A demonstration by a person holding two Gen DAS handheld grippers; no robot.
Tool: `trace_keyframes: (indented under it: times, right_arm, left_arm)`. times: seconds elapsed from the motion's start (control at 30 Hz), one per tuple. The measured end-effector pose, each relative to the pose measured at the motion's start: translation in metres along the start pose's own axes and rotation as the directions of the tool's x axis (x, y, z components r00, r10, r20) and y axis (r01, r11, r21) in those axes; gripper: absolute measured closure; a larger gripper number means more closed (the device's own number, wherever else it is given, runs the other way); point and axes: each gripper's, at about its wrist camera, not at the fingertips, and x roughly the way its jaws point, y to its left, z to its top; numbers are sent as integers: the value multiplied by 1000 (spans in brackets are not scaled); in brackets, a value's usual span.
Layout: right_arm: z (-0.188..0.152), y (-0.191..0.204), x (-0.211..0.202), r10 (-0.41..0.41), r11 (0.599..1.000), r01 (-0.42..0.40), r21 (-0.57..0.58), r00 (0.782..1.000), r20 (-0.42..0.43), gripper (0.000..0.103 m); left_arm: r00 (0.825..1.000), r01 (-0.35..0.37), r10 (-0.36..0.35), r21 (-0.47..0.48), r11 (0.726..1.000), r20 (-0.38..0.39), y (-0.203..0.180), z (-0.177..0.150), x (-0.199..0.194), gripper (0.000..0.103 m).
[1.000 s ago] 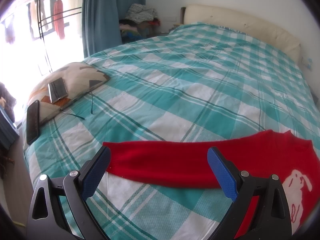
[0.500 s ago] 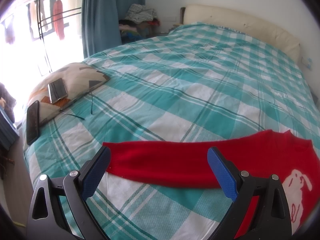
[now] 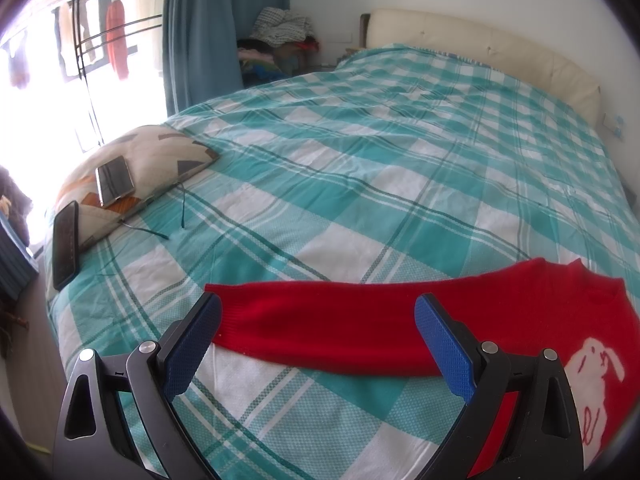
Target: Fold small clothes
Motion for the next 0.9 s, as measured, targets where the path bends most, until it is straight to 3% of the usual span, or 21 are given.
trace_keyframes:
  times: [0.9]
  right_arm:
    - [3,-1,-1,4,1000,-4,3,1000,4,22]
  left_arm:
    - [1000,-1,1,5,1000,-1,-3,0,0,5]
